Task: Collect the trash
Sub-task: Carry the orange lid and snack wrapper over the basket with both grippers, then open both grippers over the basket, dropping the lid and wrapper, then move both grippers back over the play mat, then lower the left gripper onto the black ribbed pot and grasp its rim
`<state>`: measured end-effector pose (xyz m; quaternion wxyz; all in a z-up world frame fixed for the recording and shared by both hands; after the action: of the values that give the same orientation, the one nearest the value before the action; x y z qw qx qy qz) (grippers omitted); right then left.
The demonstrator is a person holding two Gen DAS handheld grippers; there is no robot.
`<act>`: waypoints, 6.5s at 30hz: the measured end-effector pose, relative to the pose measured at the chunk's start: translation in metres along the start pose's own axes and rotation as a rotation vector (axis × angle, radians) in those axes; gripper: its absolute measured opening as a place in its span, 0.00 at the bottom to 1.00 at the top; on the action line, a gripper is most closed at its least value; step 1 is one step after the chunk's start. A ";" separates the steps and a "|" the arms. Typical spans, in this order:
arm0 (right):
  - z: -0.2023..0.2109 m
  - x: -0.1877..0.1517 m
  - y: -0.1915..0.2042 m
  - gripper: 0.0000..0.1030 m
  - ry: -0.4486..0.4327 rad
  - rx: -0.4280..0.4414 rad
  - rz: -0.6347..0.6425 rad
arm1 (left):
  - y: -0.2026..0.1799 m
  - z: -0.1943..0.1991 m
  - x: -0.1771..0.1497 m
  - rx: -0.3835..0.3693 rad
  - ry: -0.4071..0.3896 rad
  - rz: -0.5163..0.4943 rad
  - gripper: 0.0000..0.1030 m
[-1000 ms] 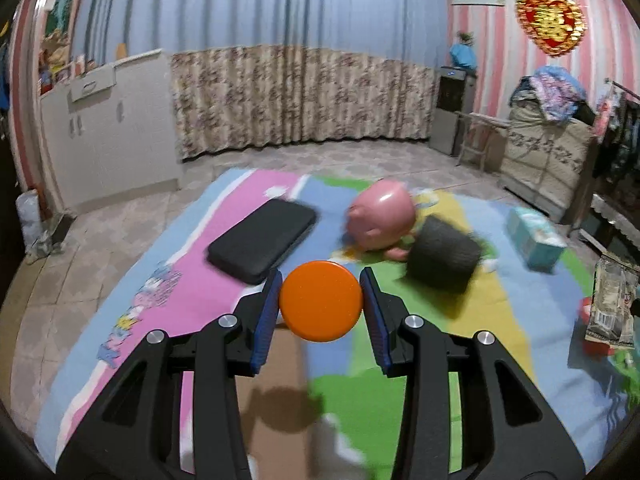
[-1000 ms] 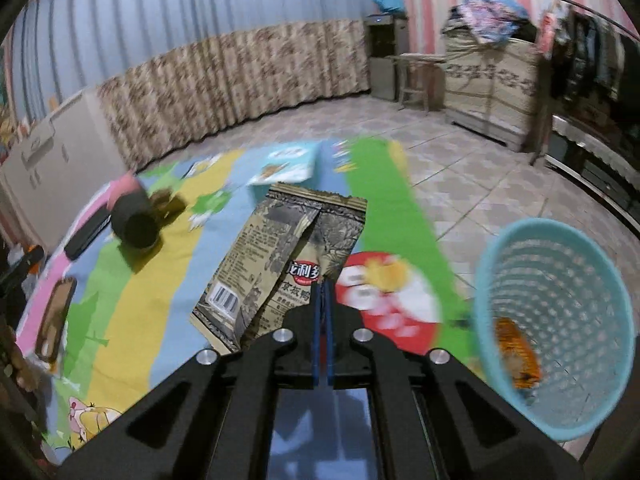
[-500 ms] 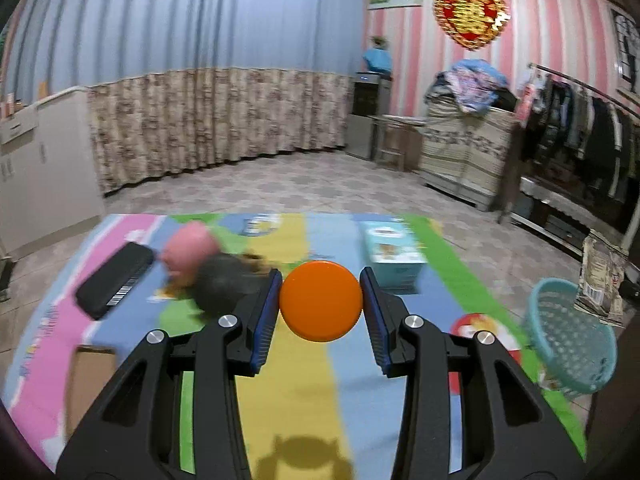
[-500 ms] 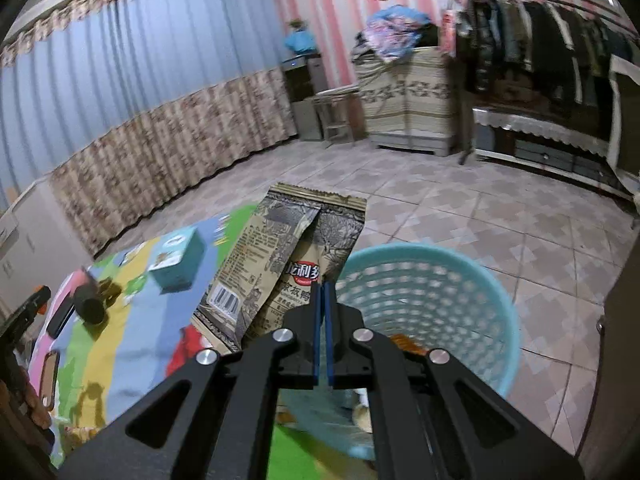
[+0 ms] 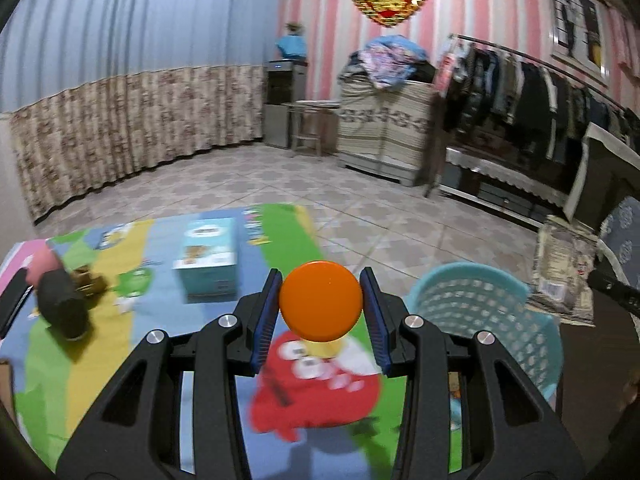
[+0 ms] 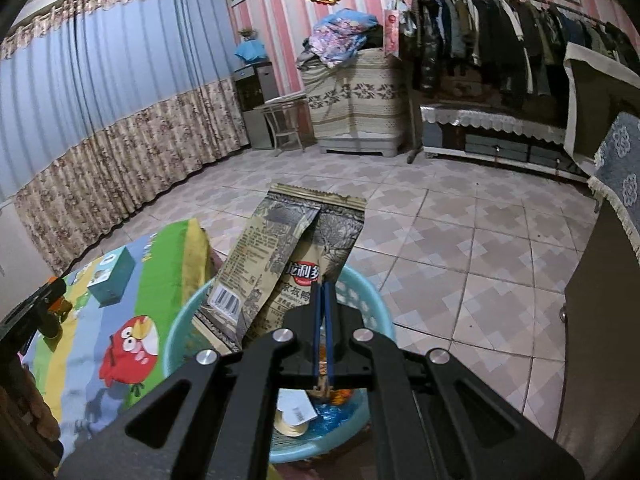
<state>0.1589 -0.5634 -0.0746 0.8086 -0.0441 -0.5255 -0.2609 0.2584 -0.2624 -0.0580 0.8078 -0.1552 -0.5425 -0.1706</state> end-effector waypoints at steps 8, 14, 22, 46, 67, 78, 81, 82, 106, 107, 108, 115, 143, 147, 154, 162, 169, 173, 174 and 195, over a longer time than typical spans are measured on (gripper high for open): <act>-0.005 -0.009 -0.014 0.02 0.028 -0.019 -0.022 | -0.081 -0.020 -0.006 -0.119 0.014 -0.070 0.38; -0.013 -0.014 -0.013 0.02 0.059 -0.015 -0.007 | -0.117 -0.032 -0.017 -0.173 0.032 -0.092 0.38; -0.018 -0.020 -0.014 0.02 0.088 -0.027 0.005 | -0.138 -0.062 -0.022 -0.182 0.073 -0.107 0.50; -0.052 -0.050 0.036 0.34 0.197 0.005 0.114 | -0.029 -0.025 0.013 0.040 -0.016 -0.051 0.92; -0.035 -0.032 0.055 0.86 0.079 0.028 0.100 | 0.033 0.017 0.011 0.148 -0.050 -0.011 0.95; -0.020 -0.020 0.078 0.87 0.003 0.044 0.117 | 0.070 0.039 0.007 0.224 -0.072 -0.034 0.95; -0.014 -0.016 0.084 0.87 -0.015 0.057 0.100 | 0.084 0.047 0.006 0.242 -0.076 -0.027 0.95; -0.013 -0.016 0.086 0.90 -0.019 0.063 0.097 | 0.090 0.050 0.005 0.248 -0.075 -0.019 0.95; -0.002 -0.072 0.221 0.95 0.033 0.243 0.168 | 0.233 0.097 -0.049 0.432 0.009 0.087 0.95; -0.004 -0.075 0.225 0.95 0.037 0.244 0.177 | 0.238 0.098 -0.051 0.436 0.016 0.090 0.95; -0.005 -0.079 0.230 0.95 0.042 0.243 0.188 | 0.244 0.099 -0.053 0.441 0.022 0.095 0.95; -0.017 -0.101 0.251 0.95 0.102 0.246 0.218 | 0.277 0.091 -0.065 0.447 0.060 0.123 0.95; -0.042 -0.127 0.250 0.95 0.207 0.198 0.196 | 0.308 -0.025 -0.056 0.269 0.154 0.077 0.94; -0.041 -0.129 0.250 0.95 0.206 0.194 0.196 | 0.297 -0.024 -0.057 0.250 0.152 0.038 0.92; -0.043 -0.135 0.249 0.95 0.212 0.180 0.188 | 0.283 -0.021 -0.058 0.207 0.146 -0.008 0.84; -0.043 -0.138 0.246 0.95 0.220 0.173 0.187 | 0.275 -0.018 -0.062 0.139 0.163 -0.023 0.79; -0.044 -0.140 0.245 0.95 0.225 0.172 0.177 | 0.280 -0.022 -0.063 0.151 0.167 0.005 0.87; -0.044 -0.140 0.246 0.95 0.225 0.173 0.175 | 0.276 -0.022 -0.066 0.116 0.178 0.000 0.87; -0.044 -0.140 0.246 0.95 0.224 0.173 0.175 | 0.275 -0.021 -0.065 0.102 0.173 0.000 0.86; -0.044 -0.144 0.268 0.95 0.241 0.235 0.213 | 0.295 0.019 -0.035 0.229 0.041 0.003 0.28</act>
<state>0.2760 -0.2944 -0.1653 0.8883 0.0266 -0.4439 -0.1144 0.3618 0.0131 -0.1029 0.8313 -0.0593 -0.5417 -0.1093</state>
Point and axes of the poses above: each gripper's, at about its wrist camera, not at the fingertips, and z roughly against the way its jaws point, y to its left, x to its top, the point moved 9 cm from there along -z, roughly the way its jaws point, and after that the axes turned 8 degrees about -y, right-handed, at the moved point
